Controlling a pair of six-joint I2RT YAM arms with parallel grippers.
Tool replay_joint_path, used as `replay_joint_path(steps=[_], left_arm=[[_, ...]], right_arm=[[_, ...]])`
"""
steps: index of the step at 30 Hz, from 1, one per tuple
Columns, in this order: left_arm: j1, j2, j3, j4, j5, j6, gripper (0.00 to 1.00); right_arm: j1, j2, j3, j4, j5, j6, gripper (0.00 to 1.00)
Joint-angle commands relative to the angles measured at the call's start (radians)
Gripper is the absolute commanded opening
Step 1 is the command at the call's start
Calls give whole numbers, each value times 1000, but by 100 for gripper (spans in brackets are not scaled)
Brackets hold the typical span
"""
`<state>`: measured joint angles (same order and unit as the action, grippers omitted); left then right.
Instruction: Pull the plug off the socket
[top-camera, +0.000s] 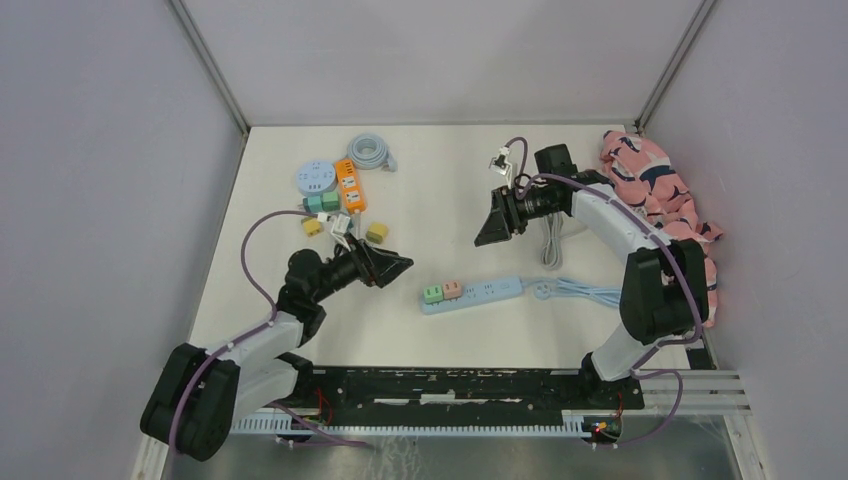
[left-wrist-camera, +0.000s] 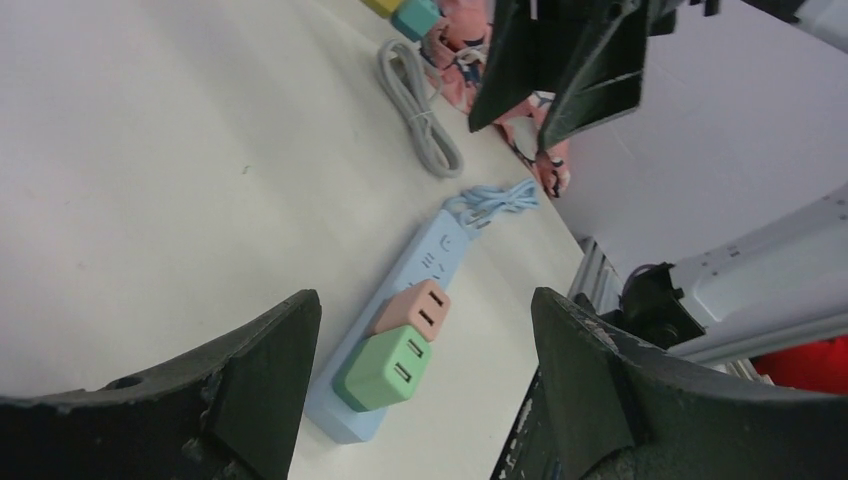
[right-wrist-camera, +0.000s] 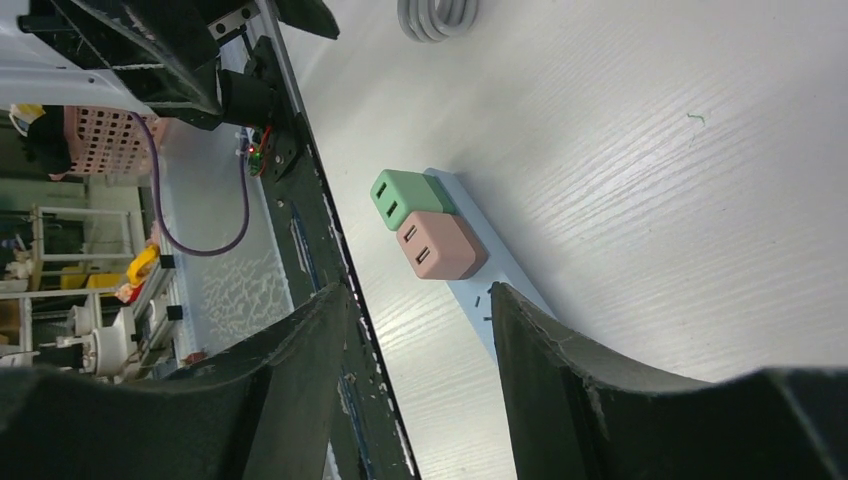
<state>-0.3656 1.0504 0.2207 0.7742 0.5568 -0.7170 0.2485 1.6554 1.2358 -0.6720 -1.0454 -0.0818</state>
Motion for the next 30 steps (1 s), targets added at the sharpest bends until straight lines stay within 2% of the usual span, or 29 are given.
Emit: replay_joint_path(steps=[1,12,19,24,30], left_arm=[[-27,-39,-15,215,98,-59,83],[-206,-63,-24,136,-17,71,82],[-376,-63,17,38,-139,244,82],[-399,-72,9,36,-191,286,83],[-398,-128,-6,-11,-269,306,87]], right_arm=[[-1,-61,5,6,2,-65,60],[8,-169,-80,-3,22,-253,62],[50,-284,-191,-2,16,-485,69],[125,-338,-237,-103,55,-721,78],[211,-350,-262,-178,113,-879,88]])
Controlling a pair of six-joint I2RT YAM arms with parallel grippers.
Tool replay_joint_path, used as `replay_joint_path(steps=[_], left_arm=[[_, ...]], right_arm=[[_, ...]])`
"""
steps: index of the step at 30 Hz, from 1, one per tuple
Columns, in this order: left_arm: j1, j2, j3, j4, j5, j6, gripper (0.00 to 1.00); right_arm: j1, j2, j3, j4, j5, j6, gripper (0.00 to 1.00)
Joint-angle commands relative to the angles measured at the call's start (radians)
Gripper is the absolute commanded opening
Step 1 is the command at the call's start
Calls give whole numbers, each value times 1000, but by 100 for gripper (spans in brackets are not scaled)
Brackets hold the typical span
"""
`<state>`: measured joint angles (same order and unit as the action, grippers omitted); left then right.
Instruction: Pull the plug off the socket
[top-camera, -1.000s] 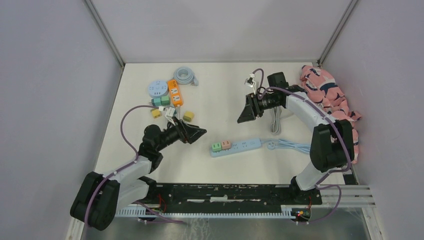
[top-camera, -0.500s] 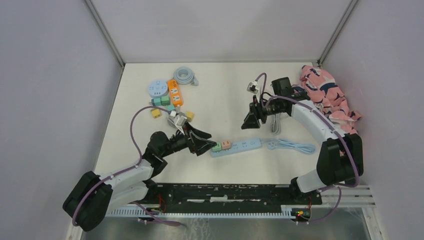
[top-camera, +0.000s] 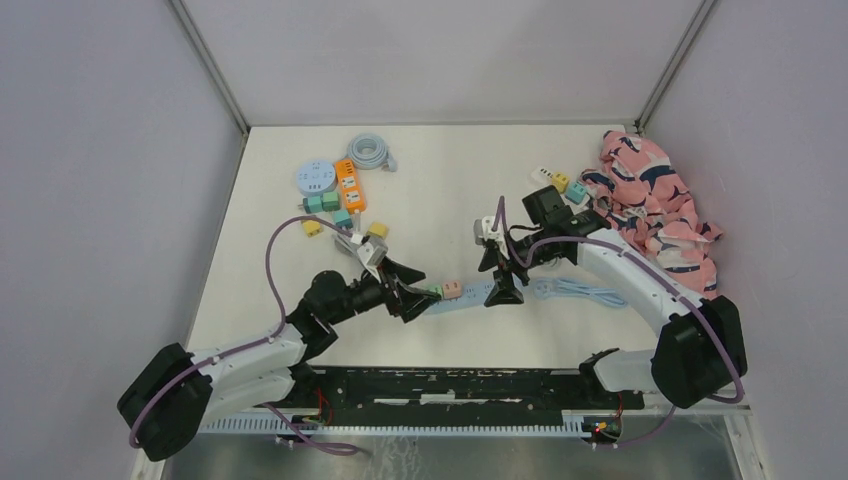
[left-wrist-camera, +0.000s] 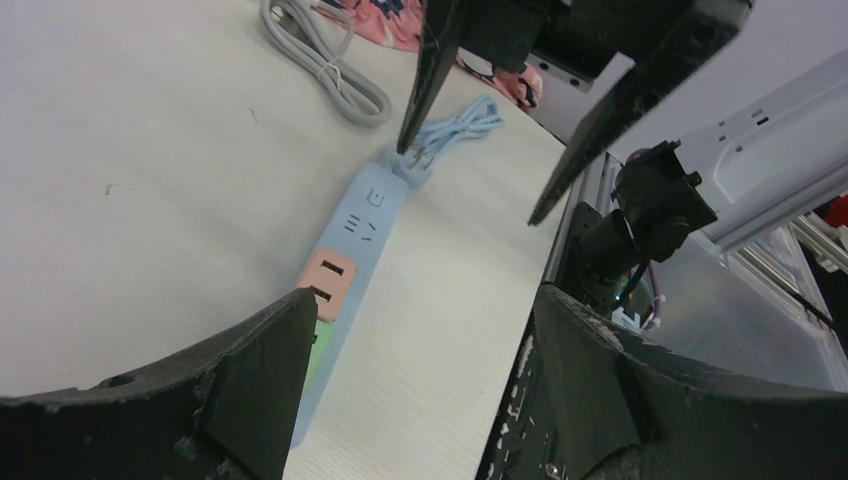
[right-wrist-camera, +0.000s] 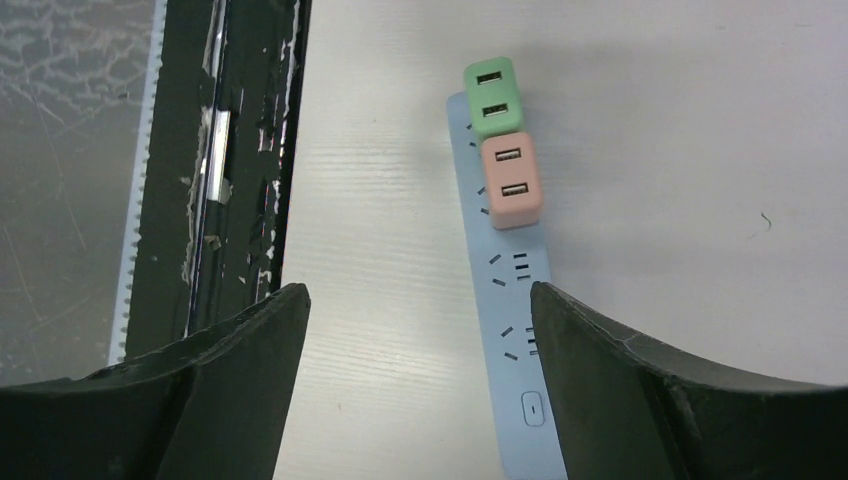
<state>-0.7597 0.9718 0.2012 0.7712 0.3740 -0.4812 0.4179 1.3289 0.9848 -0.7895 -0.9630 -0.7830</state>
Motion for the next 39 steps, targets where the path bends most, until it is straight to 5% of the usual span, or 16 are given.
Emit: replay_joint_path(steps=[1,3,9,23,33,39], left_arm=[[-3,-61,9,-21,-107,74,87],[-4,-88,-2,-44,-151,79,89],[-4,-197,-54,-90,-291,82,100],[-4,-239,-65,-168,-377,95,99],[-3,-234,-67,-176,-336,122,100],[-4,-248,-111,-140,-288,167,100]], right_arm=[[54,-25,-15,-67,34,-197,91],[81,-23,-23,-83,46,-242,100],[121,-13,-41,-69,88,-256,100],[260,32,-49,-74,233,-285,99],[307,61,-56,-8,321,-217,85],[324,79,-59,186,379,22,76]])
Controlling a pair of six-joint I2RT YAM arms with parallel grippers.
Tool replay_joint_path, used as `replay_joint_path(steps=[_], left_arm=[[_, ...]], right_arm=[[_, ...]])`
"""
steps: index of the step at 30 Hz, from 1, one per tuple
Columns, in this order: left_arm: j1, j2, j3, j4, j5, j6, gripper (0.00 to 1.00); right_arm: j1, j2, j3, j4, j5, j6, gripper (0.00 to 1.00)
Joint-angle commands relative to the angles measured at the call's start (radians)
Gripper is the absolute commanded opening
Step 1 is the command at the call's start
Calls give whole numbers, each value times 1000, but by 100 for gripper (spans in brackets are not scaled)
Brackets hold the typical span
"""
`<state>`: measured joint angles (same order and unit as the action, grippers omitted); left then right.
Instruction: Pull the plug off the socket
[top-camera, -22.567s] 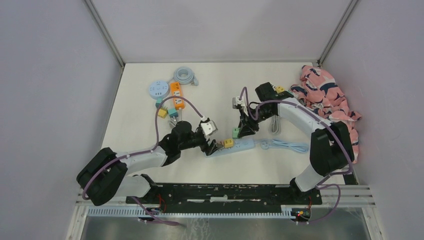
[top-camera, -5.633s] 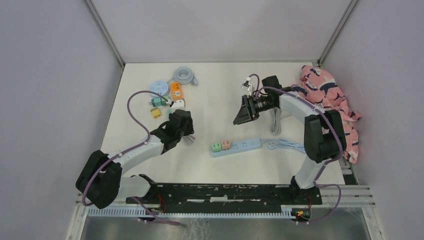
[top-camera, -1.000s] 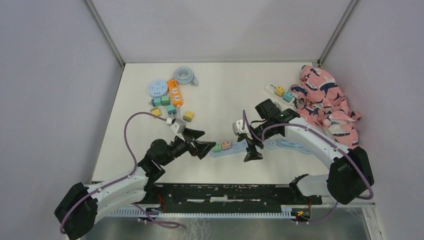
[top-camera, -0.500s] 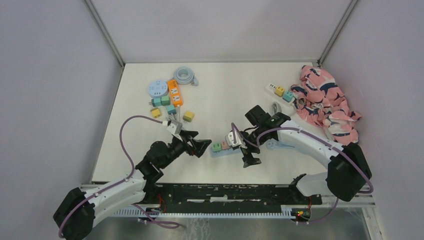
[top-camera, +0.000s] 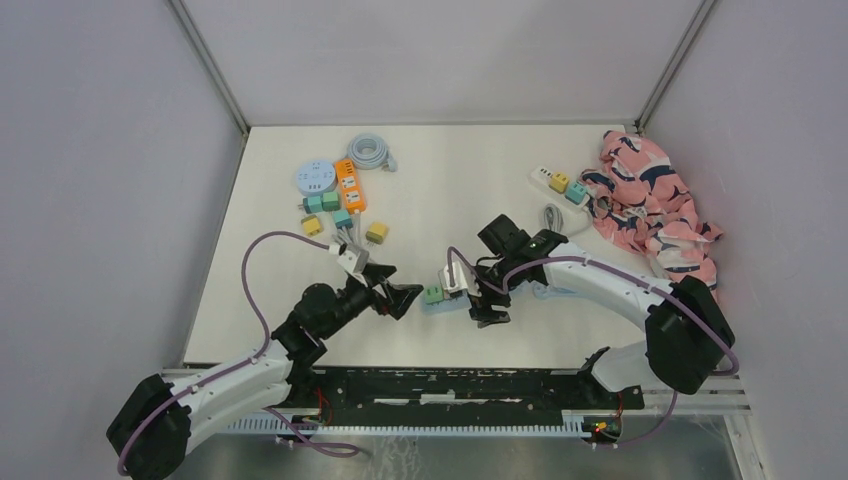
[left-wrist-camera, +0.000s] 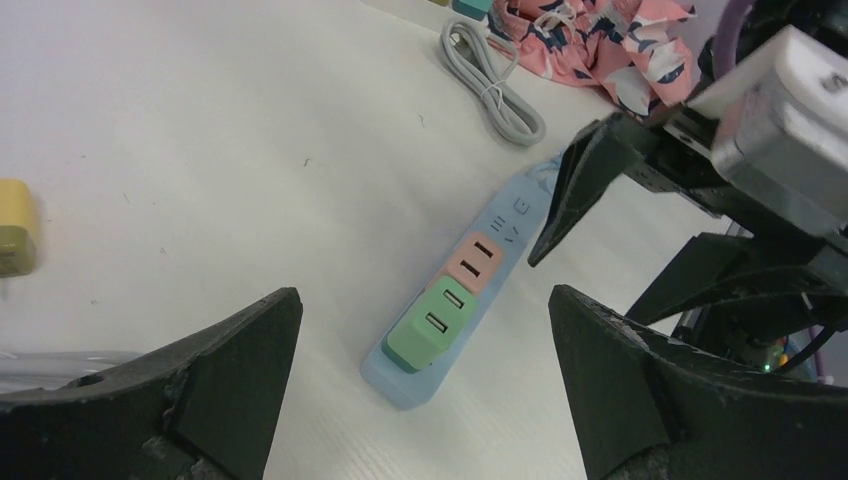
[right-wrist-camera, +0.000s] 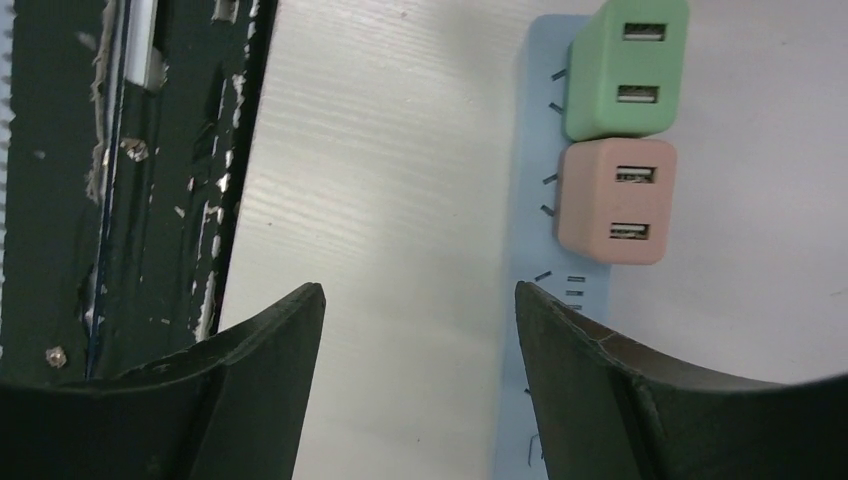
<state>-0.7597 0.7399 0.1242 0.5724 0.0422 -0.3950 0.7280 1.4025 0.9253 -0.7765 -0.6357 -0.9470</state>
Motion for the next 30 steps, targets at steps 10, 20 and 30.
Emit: replay_joint_path(steps=[10,20,30], left_arm=[[-4,92,-95,241,213,226,100],[-4,181,-63,234,235,285,92],[-4,172,-69,217,220,296,77]], right_arm=[[16,88,60,293,45,203,79],[13,132,120,266,84,188,72],[-34,122,159,231,-41,238,74]])
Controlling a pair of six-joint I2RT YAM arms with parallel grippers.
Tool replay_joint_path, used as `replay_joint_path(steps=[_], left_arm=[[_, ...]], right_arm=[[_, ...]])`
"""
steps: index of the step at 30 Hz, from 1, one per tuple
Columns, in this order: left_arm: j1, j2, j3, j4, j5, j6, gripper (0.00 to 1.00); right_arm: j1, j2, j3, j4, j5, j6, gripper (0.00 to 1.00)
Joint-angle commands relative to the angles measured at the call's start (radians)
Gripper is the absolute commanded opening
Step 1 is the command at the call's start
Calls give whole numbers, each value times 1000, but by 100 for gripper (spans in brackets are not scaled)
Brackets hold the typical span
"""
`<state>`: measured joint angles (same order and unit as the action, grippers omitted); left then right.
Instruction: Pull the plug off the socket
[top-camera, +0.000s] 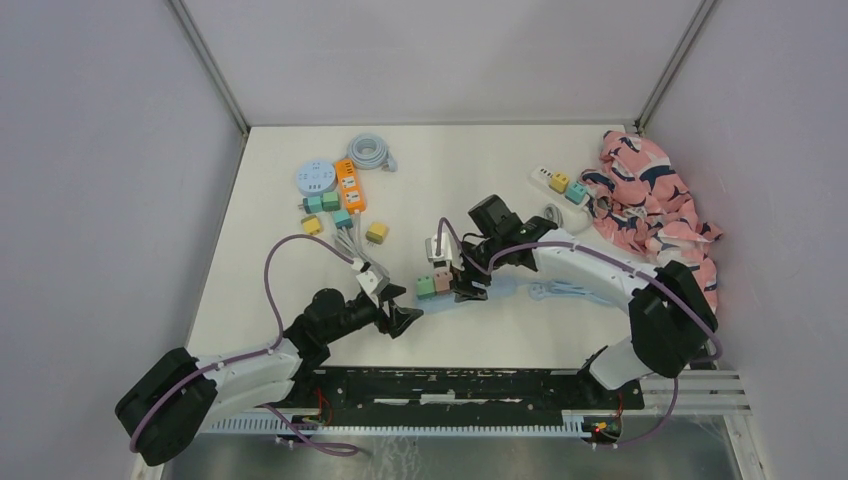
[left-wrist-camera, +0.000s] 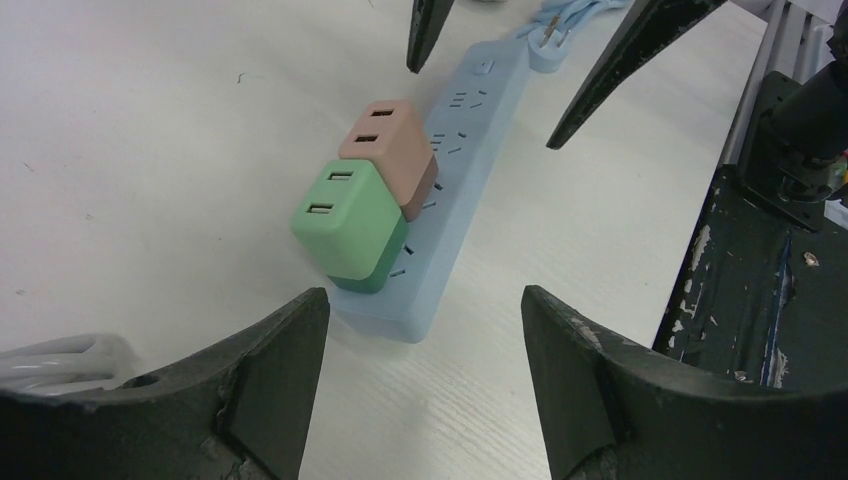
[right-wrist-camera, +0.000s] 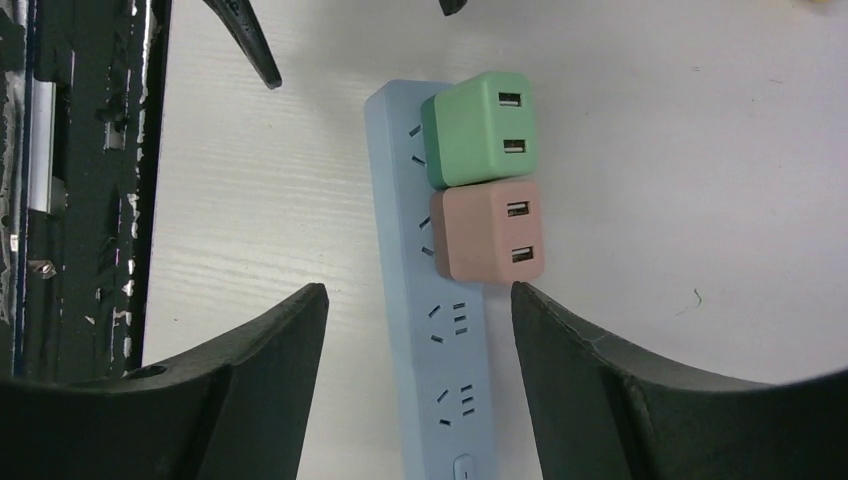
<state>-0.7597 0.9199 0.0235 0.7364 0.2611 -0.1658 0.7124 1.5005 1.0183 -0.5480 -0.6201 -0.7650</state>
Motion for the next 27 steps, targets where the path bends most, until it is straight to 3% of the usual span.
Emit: replay_joint_path(steps=[1,7,11,15,20,27], left_arm=[[-4,-5,32,55,3,64,76],[-4,17,42,52,23,52,75],[-3,17,40,58,23,44,74],[-4,11,37,72,3,10,73],[-4,22,32,114,-77,-105,77],[17,47,78,112,-97,-292,79]], right_arm=[[-18,46,80,3,-64,73,75],[-19,175,174,-24,-50,120,77],[-21,169,164,-7,-37,121,74],[-59,133,144,-82,-52,18,70],[-82,79,23,-35,132,-145,74],[-80,127,-3,79,251,-119,73]])
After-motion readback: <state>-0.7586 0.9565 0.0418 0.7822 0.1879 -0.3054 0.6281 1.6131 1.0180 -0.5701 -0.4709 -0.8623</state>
